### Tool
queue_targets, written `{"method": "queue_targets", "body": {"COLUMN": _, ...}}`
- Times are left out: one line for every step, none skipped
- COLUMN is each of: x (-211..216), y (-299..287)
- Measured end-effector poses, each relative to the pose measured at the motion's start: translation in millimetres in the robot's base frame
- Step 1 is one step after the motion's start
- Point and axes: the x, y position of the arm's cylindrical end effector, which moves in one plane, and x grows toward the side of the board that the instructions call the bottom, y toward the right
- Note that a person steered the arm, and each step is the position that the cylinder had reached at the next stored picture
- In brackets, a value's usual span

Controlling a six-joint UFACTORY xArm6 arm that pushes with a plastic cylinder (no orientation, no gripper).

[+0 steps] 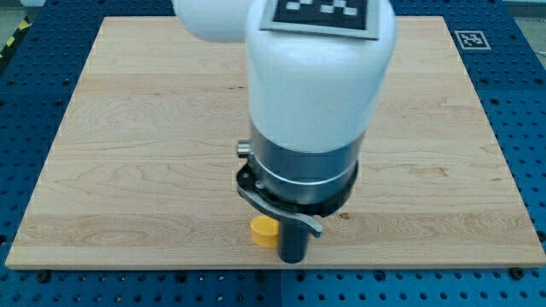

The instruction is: Slide the yellow heart towards the center

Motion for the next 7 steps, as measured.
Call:
{"method": "queue_targets", "body": {"x": -12.2, "y": -34.1}}
{"method": "queue_targets", "body": {"x": -28.4, "y": -63.4}}
{"method": "queue_targets", "body": {"x": -52.3, "y": -69.4}}
{"method": "queue_targets", "body": {"x": -78.6, "y": -69.4}}
{"method": "queue_targets", "body": {"x": -86.8, "y": -70.7}}
{"method": "queue_targets", "body": {"x": -83.7, "y": -77.6}}
{"method": "queue_targets", "body": {"x": -58.5, "y": -64.1}}
